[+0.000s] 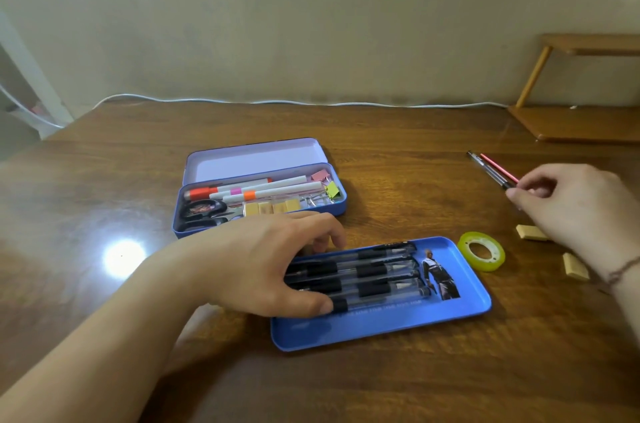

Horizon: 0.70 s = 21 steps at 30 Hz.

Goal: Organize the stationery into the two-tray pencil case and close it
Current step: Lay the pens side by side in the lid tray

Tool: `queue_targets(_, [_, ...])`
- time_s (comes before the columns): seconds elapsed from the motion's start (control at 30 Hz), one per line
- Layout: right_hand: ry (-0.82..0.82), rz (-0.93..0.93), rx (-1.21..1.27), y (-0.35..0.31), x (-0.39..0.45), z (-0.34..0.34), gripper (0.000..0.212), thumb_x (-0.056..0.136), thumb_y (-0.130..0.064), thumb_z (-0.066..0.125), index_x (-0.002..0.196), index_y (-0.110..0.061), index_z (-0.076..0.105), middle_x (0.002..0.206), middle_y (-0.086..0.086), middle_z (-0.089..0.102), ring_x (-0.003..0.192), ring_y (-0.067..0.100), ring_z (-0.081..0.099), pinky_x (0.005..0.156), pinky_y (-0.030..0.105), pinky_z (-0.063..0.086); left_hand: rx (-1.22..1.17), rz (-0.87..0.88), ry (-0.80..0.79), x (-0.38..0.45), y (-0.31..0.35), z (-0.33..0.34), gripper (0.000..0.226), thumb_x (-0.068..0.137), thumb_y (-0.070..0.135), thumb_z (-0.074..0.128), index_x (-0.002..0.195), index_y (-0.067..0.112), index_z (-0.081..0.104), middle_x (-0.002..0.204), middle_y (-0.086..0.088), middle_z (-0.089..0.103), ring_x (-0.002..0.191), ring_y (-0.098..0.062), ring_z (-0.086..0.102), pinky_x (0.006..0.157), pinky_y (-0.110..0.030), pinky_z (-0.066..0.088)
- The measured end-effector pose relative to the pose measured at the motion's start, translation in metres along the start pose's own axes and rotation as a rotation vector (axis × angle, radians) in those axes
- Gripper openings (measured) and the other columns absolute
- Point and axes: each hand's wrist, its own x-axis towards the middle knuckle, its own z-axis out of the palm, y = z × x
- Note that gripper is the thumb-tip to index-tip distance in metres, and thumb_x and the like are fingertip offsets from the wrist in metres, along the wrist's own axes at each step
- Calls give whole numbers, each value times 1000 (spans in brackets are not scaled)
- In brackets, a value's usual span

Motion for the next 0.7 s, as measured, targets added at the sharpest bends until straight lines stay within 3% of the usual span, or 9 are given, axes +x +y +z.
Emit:
queue_targets(0.27, [-70, 94, -85, 16, 9, 8, 21, 75, -47, 75, 67, -38, 58, 67, -12, 62, 65, 14, 58, 53, 36, 56, -38, -4, -3, 0, -2, -1, 44, 79, 60, 56, 119, 45, 43, 97, 24, 52, 86, 3, 52, 72, -17, 43])
queue_targets(0.33, [4, 46, -18, 11, 5, 6, 22, 77, -42, 76, 66, -38, 57, 68, -14, 61, 67, 14, 58, 54, 36, 56, -64, -21, -5, -1, -2, -1, 39, 81, 53, 56, 117, 43, 46, 97, 23, 53, 86, -1, 53, 71, -18, 44])
queue_targets(0.43, [130, -156, 264, -7, -12, -15, 9, 77, -46, 72, 75, -43, 63, 73, -20, 63, 69, 8, 56, 50, 24, 44, -167, -84, 5, -2, -6, -2, 30, 84, 32, 50, 113, 41, 51, 96, 20, 56, 88, -7, 55, 73, -19, 45])
queue_targets(0.5, [3, -371, 552, -31, -34, -34, 12, 71, -52, 72, 80, -44, 70, 78, -16, 68, 73, 8, 58, 49, 22, 44, -246, -114, 29, -2, -9, -3, 30, 86, 21, 44, 108, 38, 54, 95, 19, 59, 91, -7, 57, 75, -19, 45])
queue_targets(0.57, [-277, -562, 759, -54, -60, -44, 16, 70, -48, 78, 82, -38, 75, 85, -10, 71, 74, 12, 64, 57, 19, 49, -317, -125, 62, -1, -11, -4, 26, 87, 17, 46, 103, 33, 57, 92, 15, 61, 87, -9, 58, 73, -19, 47])
queue_targets(0.63, [-449, -677, 754, -69, -80, -43, 12, 70, -36, 83, 80, -34, 76, 86, -8, 71, 69, 16, 65, 58, 22, 51, -339, -127, 72, -1, -12, -4, 20, 91, 16, 53, 102, 31, 59, 91, 13, 62, 82, -11, 58, 69, -17, 46])
queue_targets(0.7, [-479, -739, 612, -75, -91, -34, 12, 72, -28, 82, 80, -34, 77, 88, -13, 69, 62, 16, 62, 55, 25, 50, -289, -98, 62, 1, -11, -3, 18, 92, 20, 58, 103, 33, 59, 91, 14, 62, 80, -11, 57, 66, -15, 43])
